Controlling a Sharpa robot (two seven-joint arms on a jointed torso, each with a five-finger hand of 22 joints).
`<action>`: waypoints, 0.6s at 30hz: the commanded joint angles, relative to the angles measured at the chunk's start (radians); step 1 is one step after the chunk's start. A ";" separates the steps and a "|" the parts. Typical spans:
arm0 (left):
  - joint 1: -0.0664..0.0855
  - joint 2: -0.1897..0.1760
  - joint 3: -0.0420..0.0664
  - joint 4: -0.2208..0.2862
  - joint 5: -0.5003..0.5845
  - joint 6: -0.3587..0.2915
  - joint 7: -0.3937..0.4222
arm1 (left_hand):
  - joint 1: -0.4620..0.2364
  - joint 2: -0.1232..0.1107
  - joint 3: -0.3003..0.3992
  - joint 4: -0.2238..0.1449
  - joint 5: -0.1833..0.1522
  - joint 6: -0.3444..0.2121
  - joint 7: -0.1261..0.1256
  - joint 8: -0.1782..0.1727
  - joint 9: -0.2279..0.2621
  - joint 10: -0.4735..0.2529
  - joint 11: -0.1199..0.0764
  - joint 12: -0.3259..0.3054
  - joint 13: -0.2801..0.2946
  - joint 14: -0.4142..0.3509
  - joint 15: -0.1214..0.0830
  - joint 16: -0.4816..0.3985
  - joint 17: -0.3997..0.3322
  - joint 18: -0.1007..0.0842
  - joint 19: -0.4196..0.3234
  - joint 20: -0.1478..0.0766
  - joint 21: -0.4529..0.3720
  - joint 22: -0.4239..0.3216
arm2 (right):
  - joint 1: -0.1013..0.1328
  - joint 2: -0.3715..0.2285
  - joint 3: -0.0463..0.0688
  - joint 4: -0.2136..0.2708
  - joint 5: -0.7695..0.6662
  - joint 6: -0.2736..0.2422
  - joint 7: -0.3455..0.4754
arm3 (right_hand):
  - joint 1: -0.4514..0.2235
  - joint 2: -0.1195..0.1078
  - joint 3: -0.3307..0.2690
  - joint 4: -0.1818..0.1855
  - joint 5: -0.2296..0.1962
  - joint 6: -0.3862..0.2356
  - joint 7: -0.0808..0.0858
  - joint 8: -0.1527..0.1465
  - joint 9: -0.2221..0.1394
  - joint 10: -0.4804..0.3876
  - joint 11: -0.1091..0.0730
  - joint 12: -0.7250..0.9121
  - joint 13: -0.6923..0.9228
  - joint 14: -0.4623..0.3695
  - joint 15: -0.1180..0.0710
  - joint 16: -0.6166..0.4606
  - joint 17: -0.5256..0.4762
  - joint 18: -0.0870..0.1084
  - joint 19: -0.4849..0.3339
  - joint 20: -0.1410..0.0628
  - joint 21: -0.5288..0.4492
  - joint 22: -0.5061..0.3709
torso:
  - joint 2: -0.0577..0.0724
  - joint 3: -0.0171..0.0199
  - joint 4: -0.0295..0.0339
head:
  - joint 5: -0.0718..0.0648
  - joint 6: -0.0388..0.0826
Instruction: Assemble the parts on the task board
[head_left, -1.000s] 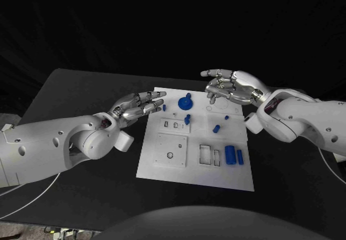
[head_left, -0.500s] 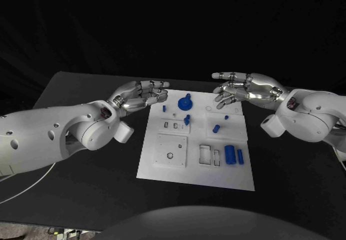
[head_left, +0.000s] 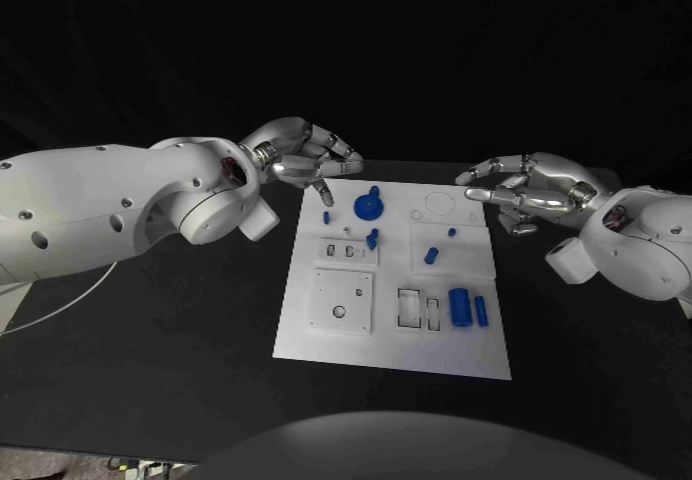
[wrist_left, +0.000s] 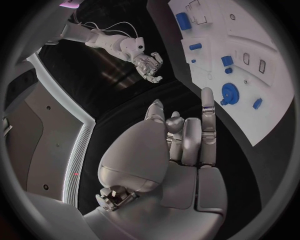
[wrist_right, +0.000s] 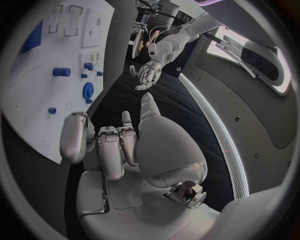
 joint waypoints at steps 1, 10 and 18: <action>0.015 0.025 0.001 -0.014 -0.167 0.051 -0.194 | -0.042 0.010 -0.027 -0.005 -0.026 0.040 -0.004 0.030 0.005 0.288 -0.048 0.102 0.454 0.156 -0.011 0.017 0.318 -0.006 0.054 -0.009 0.135 0.097 | 0.000 -0.005 -0.001 0.003 -0.096 -0.079 -0.056 | -0.025 0.012 -0.007 0.024 0.021 -0.008 0.006 0.063 0.043 0.166 -0.075 -0.003 0.256 0.104 -0.017 0.003 0.263 -0.028 0.063 -0.005 0.101 0.217 | 0.003 0.0080 -0.0104 | 0.006 0.000; 0.033 0.123 0.002 -0.051 -0.355 0.205 -0.466 | -0.257 0.045 -0.144 0.008 -0.122 0.267 -0.098 0.286 0.158 0.288 -0.127 0.102 0.454 0.156 -0.076 0.017 0.318 -0.062 0.201 -0.062 0.579 0.680 | 0.000 -0.005 -0.002 0.003 -0.209 -0.075 -0.134 | -0.108 0.033 -0.047 0.129 0.015 -0.029 0.017 0.230 0.189 0.166 -0.074 -0.003 0.256 0.104 -0.022 0.003 0.263 -0.059 0.158 -0.007 0.222 0.263 | 0.009 0.0095 -0.0238 | 0.016 0.000; 0.035 0.198 0.003 -0.084 -0.408 0.342 -0.683 | -0.311 0.066 -0.178 0.006 -0.078 0.323 -0.137 0.344 0.254 0.288 -0.166 0.102 0.454 0.156 -0.117 0.017 0.318 -0.106 0.346 -0.103 0.698 0.928 | 0.000 -0.002 -0.002 0.000 -0.224 -0.057 -0.162 | -0.116 0.040 -0.049 0.133 0.021 -0.033 0.020 0.231 0.194 0.166 -0.072 -0.003 0.256 0.104 -0.021 0.003 0.263 -0.059 0.158 -0.006 0.222 0.263 | 0.011 0.0115 -0.0269 | 0.021 0.000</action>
